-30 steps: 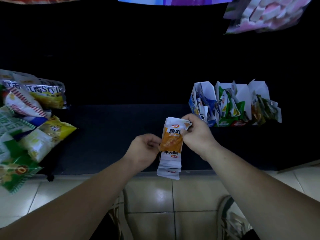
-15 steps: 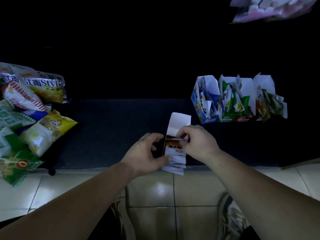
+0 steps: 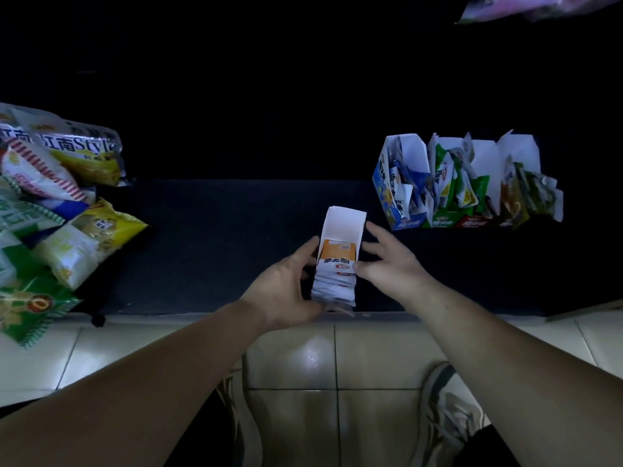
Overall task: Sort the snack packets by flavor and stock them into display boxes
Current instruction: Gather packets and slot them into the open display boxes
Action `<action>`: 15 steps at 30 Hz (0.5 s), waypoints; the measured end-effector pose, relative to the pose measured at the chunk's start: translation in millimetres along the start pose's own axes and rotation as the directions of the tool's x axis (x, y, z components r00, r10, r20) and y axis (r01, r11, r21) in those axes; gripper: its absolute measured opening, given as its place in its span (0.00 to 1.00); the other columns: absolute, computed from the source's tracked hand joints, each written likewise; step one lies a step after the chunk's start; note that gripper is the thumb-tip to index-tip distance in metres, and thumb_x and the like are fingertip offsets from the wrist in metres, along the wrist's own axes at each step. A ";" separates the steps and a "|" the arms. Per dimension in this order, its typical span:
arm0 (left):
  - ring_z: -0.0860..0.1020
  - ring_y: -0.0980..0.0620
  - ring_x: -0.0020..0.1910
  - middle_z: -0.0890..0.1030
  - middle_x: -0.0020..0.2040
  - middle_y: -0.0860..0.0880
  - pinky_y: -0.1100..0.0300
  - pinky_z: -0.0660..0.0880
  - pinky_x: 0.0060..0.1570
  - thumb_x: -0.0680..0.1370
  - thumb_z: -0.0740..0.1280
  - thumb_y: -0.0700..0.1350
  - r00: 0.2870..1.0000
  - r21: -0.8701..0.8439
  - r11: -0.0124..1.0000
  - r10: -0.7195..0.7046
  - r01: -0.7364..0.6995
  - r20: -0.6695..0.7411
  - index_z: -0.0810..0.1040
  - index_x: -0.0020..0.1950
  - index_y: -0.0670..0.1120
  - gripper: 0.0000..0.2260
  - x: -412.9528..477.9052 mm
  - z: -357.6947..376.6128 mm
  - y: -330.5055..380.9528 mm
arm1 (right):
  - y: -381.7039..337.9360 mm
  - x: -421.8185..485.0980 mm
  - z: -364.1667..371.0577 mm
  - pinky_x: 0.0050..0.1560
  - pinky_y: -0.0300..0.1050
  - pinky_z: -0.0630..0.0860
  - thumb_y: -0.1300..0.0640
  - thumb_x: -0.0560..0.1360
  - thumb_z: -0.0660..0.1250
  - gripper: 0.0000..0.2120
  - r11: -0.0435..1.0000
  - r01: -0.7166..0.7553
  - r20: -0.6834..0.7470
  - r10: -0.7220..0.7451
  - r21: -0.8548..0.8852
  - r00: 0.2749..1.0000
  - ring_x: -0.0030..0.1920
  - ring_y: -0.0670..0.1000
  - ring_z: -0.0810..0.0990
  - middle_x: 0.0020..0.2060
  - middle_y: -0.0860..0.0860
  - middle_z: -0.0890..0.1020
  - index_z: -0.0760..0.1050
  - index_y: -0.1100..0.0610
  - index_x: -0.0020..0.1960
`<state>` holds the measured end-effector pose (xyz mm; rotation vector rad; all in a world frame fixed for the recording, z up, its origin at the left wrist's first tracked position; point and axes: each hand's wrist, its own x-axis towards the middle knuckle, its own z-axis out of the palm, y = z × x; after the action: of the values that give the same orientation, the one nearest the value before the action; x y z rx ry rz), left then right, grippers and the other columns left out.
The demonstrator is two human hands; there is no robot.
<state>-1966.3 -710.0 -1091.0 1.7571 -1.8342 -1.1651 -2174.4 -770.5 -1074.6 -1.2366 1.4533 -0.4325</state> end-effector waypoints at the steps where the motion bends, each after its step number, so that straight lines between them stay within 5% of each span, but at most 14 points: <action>1: 0.78 0.64 0.58 0.76 0.63 0.64 0.64 0.76 0.59 0.70 0.80 0.51 0.999 -0.031 0.999 -0.038 0.037 -0.026 0.52 0.78 0.71 0.47 3.8 0.5 -0.9 | -1.6 0.2 -0.7 0.75 0.50 0.68 0.62 0.75 0.73 0.41 0.999 -0.013 -0.010 0.013 0.041 1.000 0.71 0.49 0.74 0.72 0.48 0.76 0.59 0.40 0.80; 3: 0.76 0.60 0.64 0.75 0.68 0.59 0.57 0.78 0.63 0.70 0.80 0.53 0.991 -0.096 0.990 -0.112 0.105 -0.072 0.53 0.83 0.59 0.49 15.2 2.2 -3.0 | -4.6 0.8 -2.8 0.72 0.49 0.69 0.64 0.77 0.72 0.39 0.996 -0.029 -0.026 0.031 0.088 0.999 0.69 0.49 0.75 0.70 0.49 0.78 0.61 0.43 0.80; 10: 0.79 0.47 0.64 0.77 0.69 0.48 0.54 0.78 0.56 0.75 0.74 0.58 0.902 -0.121 0.939 -0.343 0.322 -0.261 0.58 0.83 0.49 0.42 59.7 11.9 14.6 | 1.6 12.7 -12.0 0.64 0.60 0.77 0.57 0.76 0.74 0.37 0.973 -0.067 -0.065 0.084 0.222 0.994 0.62 0.51 0.79 0.55 0.45 0.83 0.62 0.46 0.80; 15: 0.82 0.52 0.58 0.82 0.63 0.51 0.52 0.81 0.56 0.75 0.74 0.53 0.915 -0.258 0.930 -0.323 0.260 -0.243 0.68 0.77 0.53 0.32 62.4 21.1 15.9 | 4.9 28.6 -4.7 0.65 0.59 0.78 0.49 0.73 0.78 0.40 0.990 -0.063 -0.170 0.084 0.126 0.982 0.57 0.51 0.81 0.55 0.48 0.82 0.63 0.51 0.79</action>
<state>-2003.0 -763.8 -1109.7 1.9933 -1.2565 -1.1033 -2175.8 -794.7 -1091.3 -1.0664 1.5922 -0.5815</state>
